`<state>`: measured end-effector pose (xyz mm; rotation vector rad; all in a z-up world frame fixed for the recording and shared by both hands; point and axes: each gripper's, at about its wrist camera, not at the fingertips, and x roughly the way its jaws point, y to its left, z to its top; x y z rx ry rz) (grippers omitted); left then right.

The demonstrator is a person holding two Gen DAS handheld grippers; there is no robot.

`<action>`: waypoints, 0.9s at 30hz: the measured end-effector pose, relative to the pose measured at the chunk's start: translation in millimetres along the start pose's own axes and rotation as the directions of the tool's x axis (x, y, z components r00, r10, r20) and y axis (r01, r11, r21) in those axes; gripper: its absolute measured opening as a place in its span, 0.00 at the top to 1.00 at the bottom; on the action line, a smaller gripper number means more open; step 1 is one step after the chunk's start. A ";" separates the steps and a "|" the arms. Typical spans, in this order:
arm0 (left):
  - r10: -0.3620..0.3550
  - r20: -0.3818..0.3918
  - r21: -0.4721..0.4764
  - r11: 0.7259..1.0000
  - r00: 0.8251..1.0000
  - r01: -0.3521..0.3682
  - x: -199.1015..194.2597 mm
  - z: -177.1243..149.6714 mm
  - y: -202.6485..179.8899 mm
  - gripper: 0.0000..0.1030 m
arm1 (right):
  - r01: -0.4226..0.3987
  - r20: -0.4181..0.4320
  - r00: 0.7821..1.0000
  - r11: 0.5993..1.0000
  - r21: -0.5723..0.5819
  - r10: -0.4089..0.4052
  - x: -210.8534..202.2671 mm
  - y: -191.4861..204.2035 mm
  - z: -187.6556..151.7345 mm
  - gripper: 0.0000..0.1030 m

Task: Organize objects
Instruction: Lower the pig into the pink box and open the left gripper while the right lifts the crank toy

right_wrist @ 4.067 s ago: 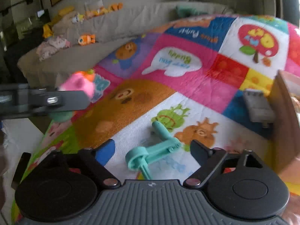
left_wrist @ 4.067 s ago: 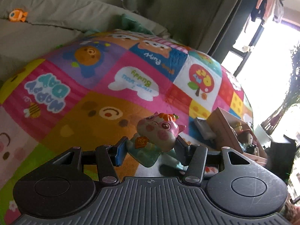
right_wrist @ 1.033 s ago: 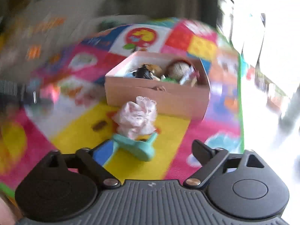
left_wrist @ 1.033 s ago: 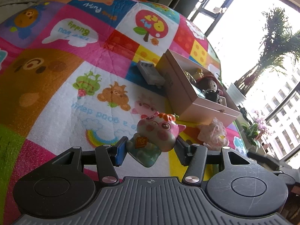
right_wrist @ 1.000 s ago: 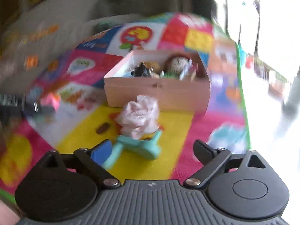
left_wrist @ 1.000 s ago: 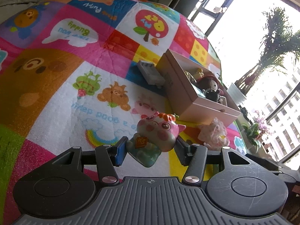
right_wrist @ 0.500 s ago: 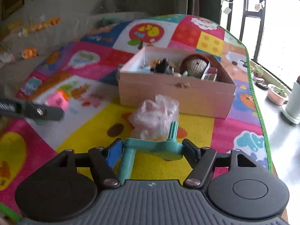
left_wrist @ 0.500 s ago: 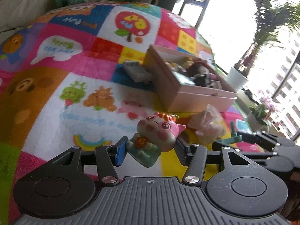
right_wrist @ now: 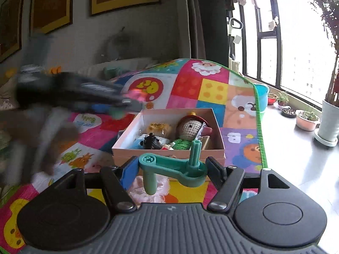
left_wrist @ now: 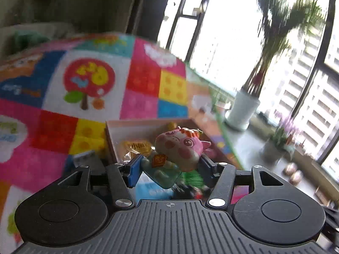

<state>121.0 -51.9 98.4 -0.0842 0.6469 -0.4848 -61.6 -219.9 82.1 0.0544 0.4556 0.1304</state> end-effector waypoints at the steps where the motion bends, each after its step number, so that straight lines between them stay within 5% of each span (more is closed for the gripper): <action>1: 0.055 -0.014 0.034 0.998 0.998 -0.055 14.8 0.0 -3.2 0.39 | 0.003 -0.001 1.000 1.000 -0.001 -0.003 1.2 -1.3 -0.4 0.33; 3: 0.138 0.012 0.084 0.987 0.990 -0.138 28.0 -4.6 -6.6 0.40 | 0.012 -0.003 1.000 1.000 -0.003 -0.012 2.5 -4.5 -3.0 0.33; 6: 0.050 -0.013 0.036 0.998 0.999 -0.049 33.5 -10.3 4.8 0.40 | 0.034 -0.016 0.999 0.999 0.003 -0.034 5.9 -13.3 -7.3 0.33; 9: 0.036 -0.099 0.160 0.987 0.994 -0.020 43.6 -20.4 -3.6 0.40 | 0.048 -0.058 0.997 0.998 0.029 -0.046 15.5 -22.6 -11.1 0.33; 11: 0.052 -0.071 0.197 0.980 0.996 -0.037 40.5 -24.8 -4.9 0.39 | 0.059 -0.085 0.995 0.997 0.053 -0.054 24.3 -27.1 -12.6 0.33; 16: -0.014 0.025 0.067 0.998 1.000 0.012 23.8 -15.3 10.7 0.39 | 0.061 -0.101 0.993 0.995 0.075 -0.053 32.8 -28.9 -15.9 0.33; 19: 0.044 -0.109 0.271 0.962 0.993 -0.012 41.0 -17.6 -10.1 0.39 | 0.067 -0.114 0.992 0.996 0.060 -0.060 36.1 -28.2 -16.5 0.33; 20: 0.070 -0.099 0.299 0.953 0.993 -0.037 42.2 -20.3 -14.5 0.41 | 0.071 -0.116 0.991 0.996 0.060 -0.063 37.5 -28.2 -16.7 0.33; 22: 0.044 -0.049 0.251 0.968 0.998 -0.030 42.3 -20.9 -10.8 0.41 | 0.071 -0.119 0.991 0.995 0.068 -0.063 37.8 -27.8 -16.6 0.33; 24: -0.022 0.024 0.096 0.995 0.999 0.020 36.3 -18.5 4.2 0.41 | 0.070 -0.122 0.991 0.995 0.075 -0.061 38.2 -27.0 -18.6 0.33; 27: -0.043 0.051 -0.001 0.999 0.998 0.043 35.4 -13.3 14.6 0.41 | 0.070 -0.139 0.988 0.995 0.066 -0.060 39.6 -26.4 -23.8 0.33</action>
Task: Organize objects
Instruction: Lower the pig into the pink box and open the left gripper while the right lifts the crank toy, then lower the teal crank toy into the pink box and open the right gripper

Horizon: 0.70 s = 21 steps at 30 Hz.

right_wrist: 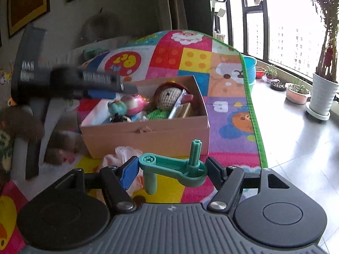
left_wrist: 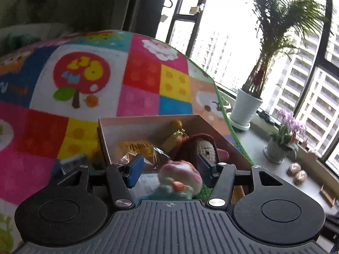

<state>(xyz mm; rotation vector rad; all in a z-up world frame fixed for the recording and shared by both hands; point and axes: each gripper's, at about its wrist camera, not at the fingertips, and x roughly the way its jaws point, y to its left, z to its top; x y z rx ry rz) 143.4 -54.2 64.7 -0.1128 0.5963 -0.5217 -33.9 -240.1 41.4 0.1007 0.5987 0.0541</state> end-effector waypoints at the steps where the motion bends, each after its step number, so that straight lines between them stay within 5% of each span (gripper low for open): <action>1: -0.005 0.011 -0.006 1.000 1.000 0.005 -1.6 1.2 1.2 0.41 | 0.002 -0.006 1.000 1.000 -0.001 -0.002 1.4 -0.8 -0.7 0.33; 10: -0.061 0.121 -0.168 0.982 0.991 0.081 -44.3 2.0 23.6 0.41 | -0.012 0.035 0.999 1.000 0.025 0.011 -6.2 -7.1 8.1 0.33; 18: -0.008 0.061 -0.259 0.965 0.998 0.023 -87.0 -48.9 56.0 0.41 | -0.182 0.236 0.958 0.982 0.050 0.165 -8.0 -0.2 137.0 0.32; 20: 0.034 0.036 -0.285 0.958 0.999 -0.022 -91.6 -56.0 68.0 0.41 | -0.195 0.210 0.961 0.980 0.046 0.182 15.9 9.6 170.1 0.13; 21: 0.055 0.024 -0.296 0.954 0.998 -0.046 -94.3 -59.7 74.8 0.41 | -0.180 0.207 0.964 0.982 0.055 0.165 26.1 13.3 178.1 0.13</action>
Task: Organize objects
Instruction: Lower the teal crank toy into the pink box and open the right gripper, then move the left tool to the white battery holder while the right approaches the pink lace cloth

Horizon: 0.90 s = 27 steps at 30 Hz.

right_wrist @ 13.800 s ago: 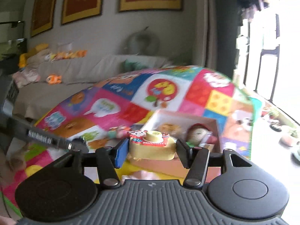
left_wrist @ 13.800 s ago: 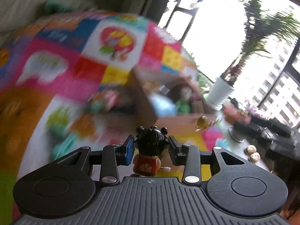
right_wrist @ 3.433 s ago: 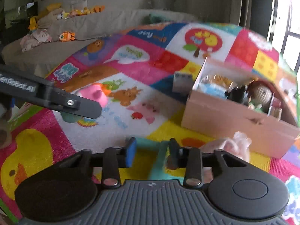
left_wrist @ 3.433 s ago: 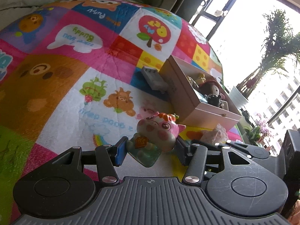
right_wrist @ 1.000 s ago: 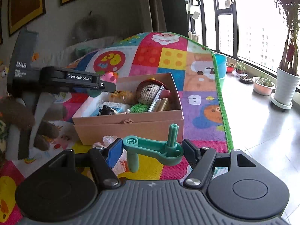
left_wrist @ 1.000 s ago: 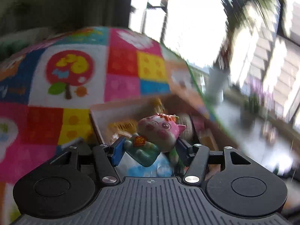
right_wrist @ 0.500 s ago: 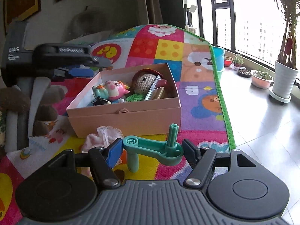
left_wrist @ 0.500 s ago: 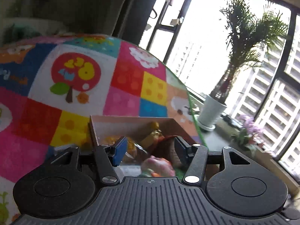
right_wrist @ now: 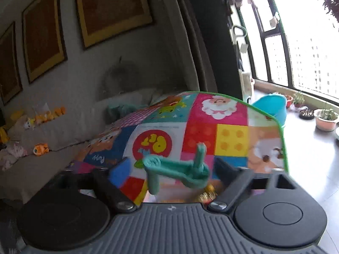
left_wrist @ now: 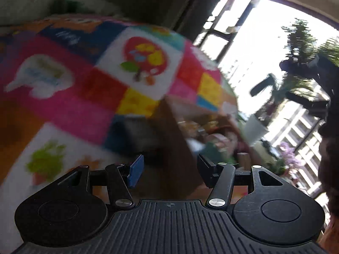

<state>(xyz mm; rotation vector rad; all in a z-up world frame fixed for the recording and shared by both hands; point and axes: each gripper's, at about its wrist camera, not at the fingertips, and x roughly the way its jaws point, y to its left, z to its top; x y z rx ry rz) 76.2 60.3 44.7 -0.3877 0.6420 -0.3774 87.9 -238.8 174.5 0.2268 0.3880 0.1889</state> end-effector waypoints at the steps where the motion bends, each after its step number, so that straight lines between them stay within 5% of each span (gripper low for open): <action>1: 0.021 -0.004 -0.008 1.000 1.000 -0.021 -2.2 -1.3 7.7 0.41 | 0.036 0.006 0.999 0.999 -0.001 -0.036 8.5 2.0 1.2 0.13; 8: 0.097 -0.043 -0.094 0.991 0.994 -0.101 5.7 -3.2 49.9 0.41 | 0.093 0.011 0.996 0.995 -0.044 -0.092 -12.8 -9.3 -60.5 0.08; 18: 0.072 -0.066 -0.077 0.994 0.995 -0.077 41.5 3.6 26.3 0.42 | 0.162 -0.170 0.969 0.982 -0.100 -0.177 -29.7 -23.8 -170.5 0.02; 24: 0.034 -0.014 0.025 0.999 0.999 -0.034 51.0 38.5 -10.6 0.42 | 0.137 -0.113 0.982 0.985 -0.104 -0.148 -31.5 -21.2 -177.2 0.00; 27: -0.045 0.012 0.077 0.996 0.999 0.044 64.5 66.7 -39.6 0.42 | 0.130 -0.136 0.981 0.988 -0.079 -0.140 -26.5 -25.0 -178.5 0.00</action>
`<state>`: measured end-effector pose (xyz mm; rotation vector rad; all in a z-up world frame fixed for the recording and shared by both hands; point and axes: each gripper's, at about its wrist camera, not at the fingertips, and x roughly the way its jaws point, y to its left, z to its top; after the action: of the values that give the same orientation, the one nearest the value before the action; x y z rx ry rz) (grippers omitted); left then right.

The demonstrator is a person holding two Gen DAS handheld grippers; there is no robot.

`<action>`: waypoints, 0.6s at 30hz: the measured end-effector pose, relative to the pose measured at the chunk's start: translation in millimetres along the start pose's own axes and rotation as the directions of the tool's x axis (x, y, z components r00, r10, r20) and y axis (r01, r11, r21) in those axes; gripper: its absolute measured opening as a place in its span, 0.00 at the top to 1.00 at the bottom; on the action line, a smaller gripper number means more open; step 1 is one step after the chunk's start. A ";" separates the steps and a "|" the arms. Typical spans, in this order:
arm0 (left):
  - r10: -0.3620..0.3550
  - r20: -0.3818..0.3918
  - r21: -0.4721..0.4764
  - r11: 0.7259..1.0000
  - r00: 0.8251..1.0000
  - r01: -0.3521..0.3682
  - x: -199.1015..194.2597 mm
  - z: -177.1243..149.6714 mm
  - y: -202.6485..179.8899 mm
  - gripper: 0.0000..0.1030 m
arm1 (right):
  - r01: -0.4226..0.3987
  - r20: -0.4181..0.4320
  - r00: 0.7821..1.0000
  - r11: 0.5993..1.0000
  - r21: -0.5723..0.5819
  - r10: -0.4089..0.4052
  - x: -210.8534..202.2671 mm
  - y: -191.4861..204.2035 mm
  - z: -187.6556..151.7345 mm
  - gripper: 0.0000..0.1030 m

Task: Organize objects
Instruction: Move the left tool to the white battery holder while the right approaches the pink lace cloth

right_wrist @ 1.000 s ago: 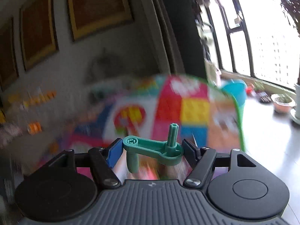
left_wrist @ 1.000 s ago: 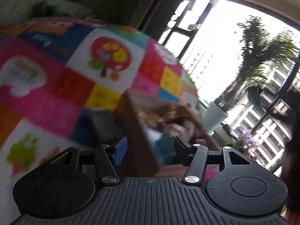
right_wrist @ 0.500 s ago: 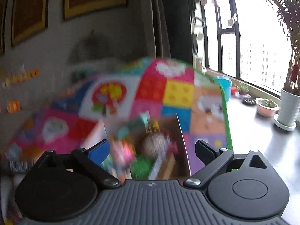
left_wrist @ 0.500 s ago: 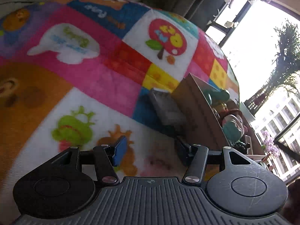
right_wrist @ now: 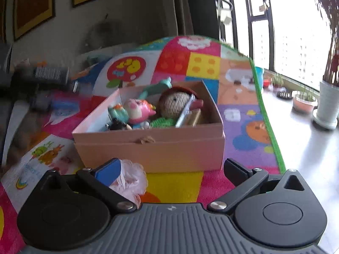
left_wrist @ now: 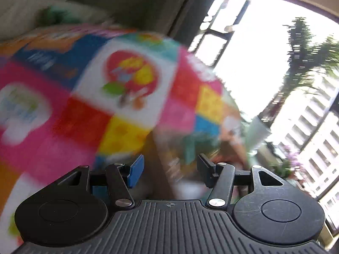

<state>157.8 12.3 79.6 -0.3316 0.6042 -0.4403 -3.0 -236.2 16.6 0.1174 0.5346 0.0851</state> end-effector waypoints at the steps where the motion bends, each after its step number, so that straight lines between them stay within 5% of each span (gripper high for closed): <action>1: -0.041 -0.012 0.008 0.999 0.999 0.041 9.7 10.0 -8.7 0.42 | -0.001 0.002 1.000 1.000 0.017 0.001 -0.4 -2.6 0.4 0.00; 8: -0.139 -0.130 0.040 0.989 0.982 0.145 99.6 44.5 -57.7 0.42 | -0.043 0.032 0.999 0.993 0.109 0.040 -4.5 -18.3 1.4 0.00; 13: -0.092 -0.207 -0.057 0.995 0.974 0.081 147.4 43.5 -59.2 0.47 | -0.070 0.053 0.997 0.986 0.149 0.063 -7.7 -24.7 -0.3 0.00; 18: -0.047 -0.239 -0.026 0.999 0.970 0.042 144.3 25.8 -55.1 0.48 | -0.093 0.065 0.994 0.982 0.163 0.084 -9.7 -27.4 -1.2 0.00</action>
<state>263.2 -100.8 55.0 -0.3147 0.8393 -0.5215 -10.6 -264.3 16.9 0.3055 0.4779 0.1235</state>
